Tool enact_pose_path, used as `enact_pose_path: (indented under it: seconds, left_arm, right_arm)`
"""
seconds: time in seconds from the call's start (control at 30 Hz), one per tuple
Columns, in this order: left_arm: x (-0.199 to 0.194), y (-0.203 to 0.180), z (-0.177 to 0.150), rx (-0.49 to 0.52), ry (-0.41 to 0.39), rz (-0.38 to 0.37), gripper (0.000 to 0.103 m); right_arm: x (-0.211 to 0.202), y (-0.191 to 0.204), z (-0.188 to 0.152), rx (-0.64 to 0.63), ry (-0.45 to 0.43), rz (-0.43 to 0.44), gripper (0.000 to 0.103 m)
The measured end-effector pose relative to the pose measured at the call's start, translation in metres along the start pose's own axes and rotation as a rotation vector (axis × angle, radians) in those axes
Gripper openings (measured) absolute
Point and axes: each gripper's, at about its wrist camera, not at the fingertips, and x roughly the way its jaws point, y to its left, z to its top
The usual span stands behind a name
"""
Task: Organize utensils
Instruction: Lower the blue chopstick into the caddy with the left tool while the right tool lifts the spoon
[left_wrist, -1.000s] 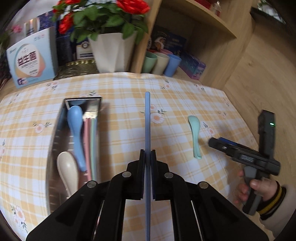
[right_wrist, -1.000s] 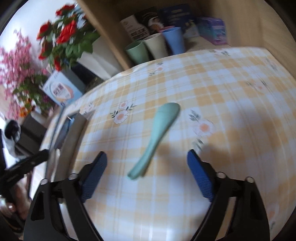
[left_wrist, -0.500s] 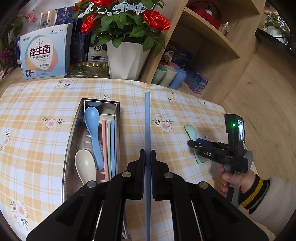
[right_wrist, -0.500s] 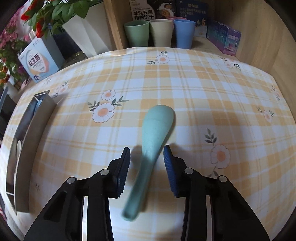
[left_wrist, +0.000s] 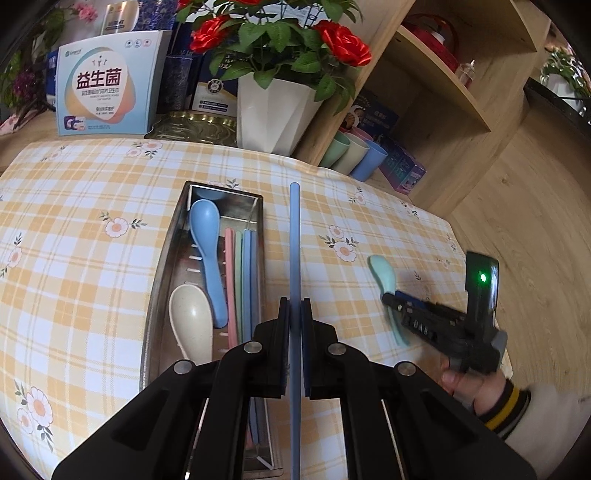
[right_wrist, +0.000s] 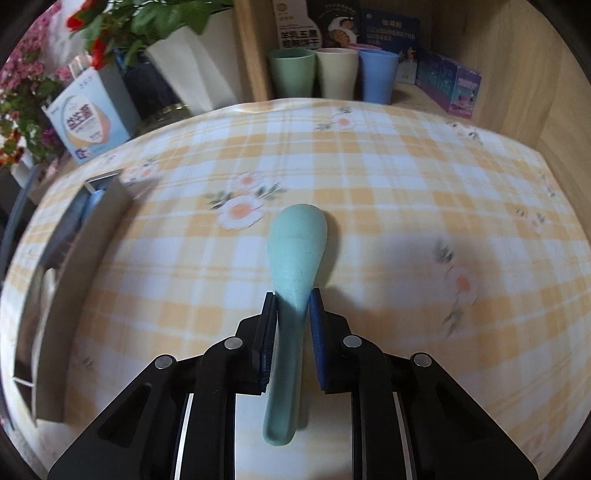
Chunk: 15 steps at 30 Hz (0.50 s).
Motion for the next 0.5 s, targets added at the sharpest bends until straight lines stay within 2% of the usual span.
enact_pose_path:
  seconds: [0.2,0.5]
  left_arm:
    - [-0.002,0.002,-0.002,-0.006,0.003,0.002,0.006]
    - [-0.006,0.001,-0.004,-0.007,0.0,0.004,0.006]
  right_arm:
    - [-0.012,0.022,-0.019,-0.004,-0.023,0.054,0.018]
    - [-0.045,0.032,-0.033,0.024,-0.093,0.141,0.018]
